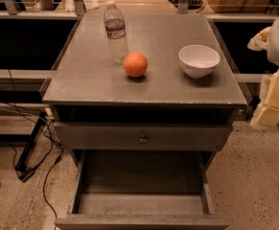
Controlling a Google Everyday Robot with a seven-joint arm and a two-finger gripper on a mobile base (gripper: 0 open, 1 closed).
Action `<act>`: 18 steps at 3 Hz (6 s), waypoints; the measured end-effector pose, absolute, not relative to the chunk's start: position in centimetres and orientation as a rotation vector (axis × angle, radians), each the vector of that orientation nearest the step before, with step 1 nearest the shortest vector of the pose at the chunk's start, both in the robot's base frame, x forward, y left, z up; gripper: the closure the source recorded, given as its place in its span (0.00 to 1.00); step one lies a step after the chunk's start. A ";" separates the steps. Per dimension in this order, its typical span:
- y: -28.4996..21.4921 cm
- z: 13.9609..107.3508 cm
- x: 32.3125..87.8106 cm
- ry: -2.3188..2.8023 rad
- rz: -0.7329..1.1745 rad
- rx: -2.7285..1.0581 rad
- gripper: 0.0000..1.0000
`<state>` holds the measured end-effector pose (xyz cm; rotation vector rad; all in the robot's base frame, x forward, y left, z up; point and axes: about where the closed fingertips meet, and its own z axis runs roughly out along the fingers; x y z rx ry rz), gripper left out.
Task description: Place orange into middle drawer
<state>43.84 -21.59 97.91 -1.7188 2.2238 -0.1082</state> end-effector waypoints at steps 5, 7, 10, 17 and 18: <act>-11.3 100.8 49.4 1.934 -0.183 -1.917 0.00; -9.5 100.0 51.9 2.015 -0.251 -1.888 0.00; -8.2 99.0 54.2 2.097 -0.233 -1.863 0.00; 2.2 96.0 64.6 2.035 -0.012 -1.841 0.00; 2.5 94.8 65.7 2.079 0.010 -1.834 0.00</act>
Offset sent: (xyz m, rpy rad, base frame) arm 0.0147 0.0215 0.0034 -0.0265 -0.0213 0.0463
